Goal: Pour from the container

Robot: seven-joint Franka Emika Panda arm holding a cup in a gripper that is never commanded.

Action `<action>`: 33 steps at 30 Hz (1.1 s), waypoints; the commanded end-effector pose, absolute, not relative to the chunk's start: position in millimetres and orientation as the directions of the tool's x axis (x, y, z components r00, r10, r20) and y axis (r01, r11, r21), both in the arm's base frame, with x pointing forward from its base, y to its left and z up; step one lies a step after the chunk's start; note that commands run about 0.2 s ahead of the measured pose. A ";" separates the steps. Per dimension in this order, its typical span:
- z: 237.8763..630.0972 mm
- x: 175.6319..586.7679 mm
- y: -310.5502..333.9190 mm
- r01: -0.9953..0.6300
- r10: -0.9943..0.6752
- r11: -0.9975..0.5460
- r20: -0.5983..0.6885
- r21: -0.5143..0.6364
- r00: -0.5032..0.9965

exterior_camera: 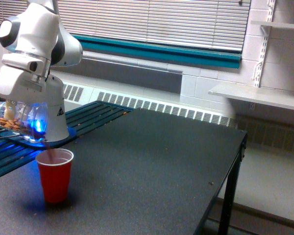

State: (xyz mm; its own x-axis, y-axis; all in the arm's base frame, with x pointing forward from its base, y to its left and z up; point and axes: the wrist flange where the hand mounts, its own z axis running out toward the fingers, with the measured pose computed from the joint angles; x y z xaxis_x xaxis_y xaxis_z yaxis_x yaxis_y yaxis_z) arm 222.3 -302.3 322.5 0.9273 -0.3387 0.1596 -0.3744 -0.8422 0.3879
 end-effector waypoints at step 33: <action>348.6 228.8 -304.4 -0.317 -0.307 -0.798 0.106 0.513 0.946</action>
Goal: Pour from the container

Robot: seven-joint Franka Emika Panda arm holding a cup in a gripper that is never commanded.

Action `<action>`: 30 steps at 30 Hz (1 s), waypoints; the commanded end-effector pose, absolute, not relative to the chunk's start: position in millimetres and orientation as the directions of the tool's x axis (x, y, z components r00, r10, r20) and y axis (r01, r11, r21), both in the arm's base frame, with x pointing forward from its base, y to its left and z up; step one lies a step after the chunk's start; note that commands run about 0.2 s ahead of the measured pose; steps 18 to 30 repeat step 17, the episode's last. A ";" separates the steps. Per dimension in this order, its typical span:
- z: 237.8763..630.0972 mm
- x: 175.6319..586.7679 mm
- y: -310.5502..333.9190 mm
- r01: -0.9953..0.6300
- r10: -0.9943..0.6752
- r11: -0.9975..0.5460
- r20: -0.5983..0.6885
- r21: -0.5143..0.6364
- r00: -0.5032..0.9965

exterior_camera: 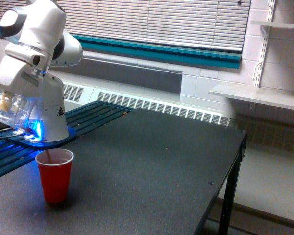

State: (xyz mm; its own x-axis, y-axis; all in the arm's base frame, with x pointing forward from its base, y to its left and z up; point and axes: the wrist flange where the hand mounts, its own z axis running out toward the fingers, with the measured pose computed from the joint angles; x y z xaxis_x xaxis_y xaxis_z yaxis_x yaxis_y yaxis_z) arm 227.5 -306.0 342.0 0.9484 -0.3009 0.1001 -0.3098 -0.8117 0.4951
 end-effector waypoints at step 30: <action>346.9 231.3 -292.3 -0.334 -0.320 -0.811 0.114 0.480 0.941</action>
